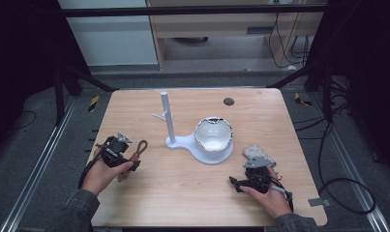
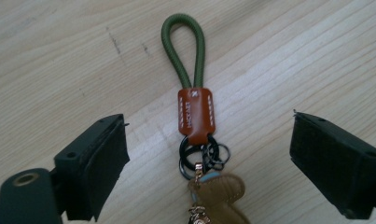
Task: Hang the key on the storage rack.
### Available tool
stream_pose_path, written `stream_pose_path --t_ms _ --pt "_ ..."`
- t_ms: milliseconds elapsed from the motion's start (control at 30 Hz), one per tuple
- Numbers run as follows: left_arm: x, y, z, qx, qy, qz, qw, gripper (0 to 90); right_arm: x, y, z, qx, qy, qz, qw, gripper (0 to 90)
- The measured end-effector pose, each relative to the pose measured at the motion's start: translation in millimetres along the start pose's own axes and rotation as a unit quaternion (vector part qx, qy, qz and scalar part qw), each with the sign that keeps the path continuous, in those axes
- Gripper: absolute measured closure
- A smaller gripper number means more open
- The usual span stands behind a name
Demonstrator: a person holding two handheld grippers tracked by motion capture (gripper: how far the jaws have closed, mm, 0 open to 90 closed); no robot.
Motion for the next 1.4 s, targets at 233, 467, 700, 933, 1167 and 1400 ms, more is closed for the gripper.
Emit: stream_pose_path --t_ms 233,467,700,933,1167,1400 --pt "0.4 -8.0 -2.8 -0.010 -0.014 -0.017 0.9997 25.1 0.0 0.0 0.0 0.000 0.000 0.000 1.0000 14.4" --pt "1.4 -12.2 -8.3 -0.015 -0.018 -0.029 0.9993 43.0 -0.1 -0.1 0.1 0.000 0.000 -0.001 1.0000 14.4" --pt "10.2 -5.1 -14.5 -0.032 -0.022 -0.030 0.9988 51.2 0.0 0.0 0.0 0.000 0.000 0.000 1.0000 14.4" --pt "23.2 4.6 -14.4 -0.039 -0.023 -0.041 0.9981 52.0 -0.4 -0.3 -0.5 0.003 0.001 -0.001 1.0000 14.2" --pt "32.4 5.7 -10.2 -0.036 -0.023 -0.054 0.9976 54.4 -0.6 -0.4 -0.7 0.003 0.001 -0.001 1.0000 14.1" --pt "36.1 3.5 -12.2 -0.038 -0.024 -0.060 0.9972 55.2 -0.9 -0.6 -0.7 0.003 0.001 -0.002 1.0000 14.1"
Point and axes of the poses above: each handheld gripper's, and its own axes: x roughly forward along the jaws, y roughly out of its top, z roughly to its right, the point moved 10 cm from there along x, roughly forward along the jaws, and after that the axes turned 3 degrees about -y, right-handed, at the moved point
